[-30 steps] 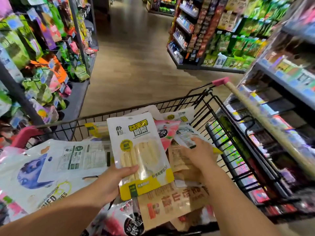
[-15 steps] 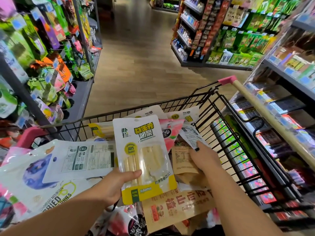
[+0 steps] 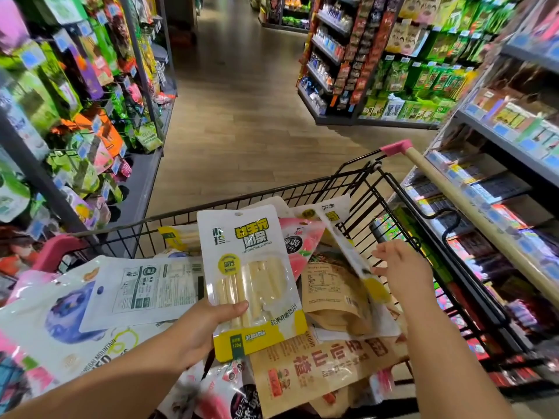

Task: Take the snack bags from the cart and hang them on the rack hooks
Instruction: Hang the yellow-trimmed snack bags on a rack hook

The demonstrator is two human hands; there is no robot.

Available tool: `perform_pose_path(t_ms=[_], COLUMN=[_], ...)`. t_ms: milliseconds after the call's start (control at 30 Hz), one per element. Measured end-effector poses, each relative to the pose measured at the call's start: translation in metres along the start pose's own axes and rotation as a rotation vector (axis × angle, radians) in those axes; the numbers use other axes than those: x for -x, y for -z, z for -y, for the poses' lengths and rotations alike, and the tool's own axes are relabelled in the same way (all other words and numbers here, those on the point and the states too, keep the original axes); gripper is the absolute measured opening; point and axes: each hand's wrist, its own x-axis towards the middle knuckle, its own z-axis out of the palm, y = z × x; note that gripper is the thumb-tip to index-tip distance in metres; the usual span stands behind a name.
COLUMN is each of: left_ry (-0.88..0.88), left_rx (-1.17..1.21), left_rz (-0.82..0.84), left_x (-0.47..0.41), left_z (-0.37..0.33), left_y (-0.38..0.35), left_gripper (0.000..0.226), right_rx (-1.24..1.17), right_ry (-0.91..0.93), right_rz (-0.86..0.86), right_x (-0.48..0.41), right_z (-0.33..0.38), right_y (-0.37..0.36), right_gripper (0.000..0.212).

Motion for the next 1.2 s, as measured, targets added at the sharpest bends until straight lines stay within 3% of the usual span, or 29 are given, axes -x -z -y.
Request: perform_pose_path(t_ms=[67,200,300,367,433,567,733,800,967,1067,1100,1200], left_ry=[-0.008,0.023,0.022,0.014,-0.003,-0.034,-0.027,-0.004,-0.035,-0.079,-0.102,-0.203], left_rx=[-0.006,-0.002,-0.036,-0.056,-0.058,-0.075,-0.07,-0.088,-0.023,0.02,0.022,0.026], left_rz=[0.001,0.014,0.017,0.0,-0.01,0.004,-0.012,-0.033,-0.053,-0.093,-0.11,-0.142], left_x=[0.001,0.002,0.003,0.004,0.005,0.003,0.002,0.001,0.008,0.01,0.011,0.018], left_z=[-0.001,-0.002,-0.004,-0.006,-0.006,-0.004,-0.005,-0.006,-0.02,-0.024,-0.026,-0.033], left_y=[0.001,0.0,-0.001,-0.001,0.002,0.009,0.016,0.021,0.012,0.016,0.019,0.027], left_gripper=[0.084,0.049,0.045,0.049,0.057,0.099,0.103,0.099,0.053,0.038,0.044,0.091], right_rx=[0.243,0.332,0.459,0.475,0.496,0.586,0.66,0.589,0.305,0.193,0.124,-0.17], right_ry=[0.056,0.009,-0.013,-0.064,-0.069,-0.024,0.095,0.117,0.141,0.226,0.263,0.329], right_rz=[0.137,0.499,0.45,0.399,0.378,0.339,0.322,0.253,0.157,0.142,0.151,0.203], right_x=[0.0,-0.002,-0.011,-0.021,-0.027,-0.032,-0.029,-0.025,-0.012,-0.006,-0.002,0.008], right_z=[0.008,0.012,-0.007,-0.015,-0.013,-0.015,-0.005,0.002,0.031,0.054,0.063,0.092], right_y=[0.007,-0.024,-0.062,-0.077,-0.082,-0.091,-0.081,-0.067,-0.029,-0.015,-0.01,-0.003], right_gripper=[0.024,0.07,0.096,0.101,0.092,0.061,0.04,0.036,0.035,0.026,0.027,0.032])
